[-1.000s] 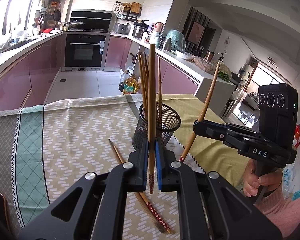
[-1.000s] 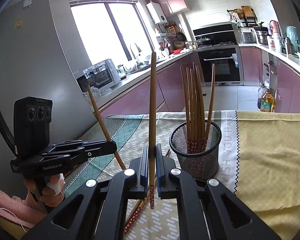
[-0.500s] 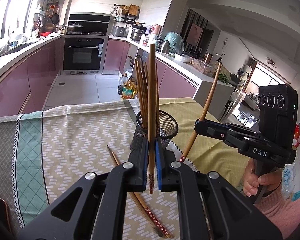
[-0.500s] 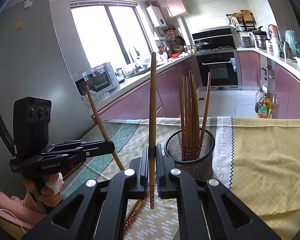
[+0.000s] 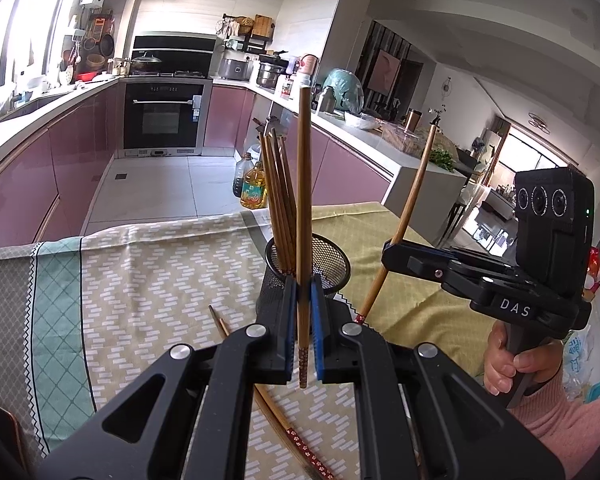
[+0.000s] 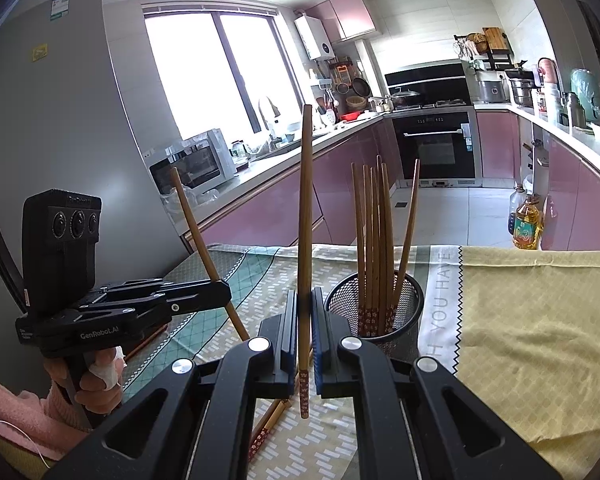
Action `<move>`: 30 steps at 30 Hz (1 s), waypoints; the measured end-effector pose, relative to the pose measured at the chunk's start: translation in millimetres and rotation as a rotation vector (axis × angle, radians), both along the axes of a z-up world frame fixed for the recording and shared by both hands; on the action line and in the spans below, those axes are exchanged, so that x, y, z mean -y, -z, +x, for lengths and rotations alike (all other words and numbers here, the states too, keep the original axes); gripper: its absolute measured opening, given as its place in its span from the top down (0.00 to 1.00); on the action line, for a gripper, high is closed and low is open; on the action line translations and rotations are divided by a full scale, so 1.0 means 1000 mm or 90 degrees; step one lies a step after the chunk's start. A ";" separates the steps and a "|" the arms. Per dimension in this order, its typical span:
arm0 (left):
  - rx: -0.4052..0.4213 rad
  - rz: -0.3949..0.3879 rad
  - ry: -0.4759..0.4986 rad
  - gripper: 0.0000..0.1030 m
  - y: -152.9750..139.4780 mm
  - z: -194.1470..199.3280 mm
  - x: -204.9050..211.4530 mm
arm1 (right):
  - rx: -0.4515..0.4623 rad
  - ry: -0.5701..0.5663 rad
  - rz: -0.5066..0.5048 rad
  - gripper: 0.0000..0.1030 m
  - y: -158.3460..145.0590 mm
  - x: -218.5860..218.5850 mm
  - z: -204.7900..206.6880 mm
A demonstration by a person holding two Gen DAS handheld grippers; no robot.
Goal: Organize utensils
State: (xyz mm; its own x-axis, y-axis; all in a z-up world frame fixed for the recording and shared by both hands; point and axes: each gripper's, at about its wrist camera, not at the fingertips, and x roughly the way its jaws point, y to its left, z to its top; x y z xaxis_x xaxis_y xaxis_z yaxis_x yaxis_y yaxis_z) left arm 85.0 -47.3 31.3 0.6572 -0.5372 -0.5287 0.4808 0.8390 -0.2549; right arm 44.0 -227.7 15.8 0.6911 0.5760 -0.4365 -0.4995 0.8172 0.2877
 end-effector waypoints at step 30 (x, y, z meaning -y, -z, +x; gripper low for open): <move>0.022 -0.007 0.006 0.93 -0.019 0.008 0.005 | 0.025 0.007 -0.003 0.95 -0.013 0.000 0.010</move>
State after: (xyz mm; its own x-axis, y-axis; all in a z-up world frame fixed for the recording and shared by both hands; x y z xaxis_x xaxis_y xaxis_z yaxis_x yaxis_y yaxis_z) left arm 93.2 -52.5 50.2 0.6706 -0.5483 -0.4996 0.4969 0.8321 -0.2462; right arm 53.9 -227.6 28.5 0.7140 0.5667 -0.4112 -0.5013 0.8238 0.2648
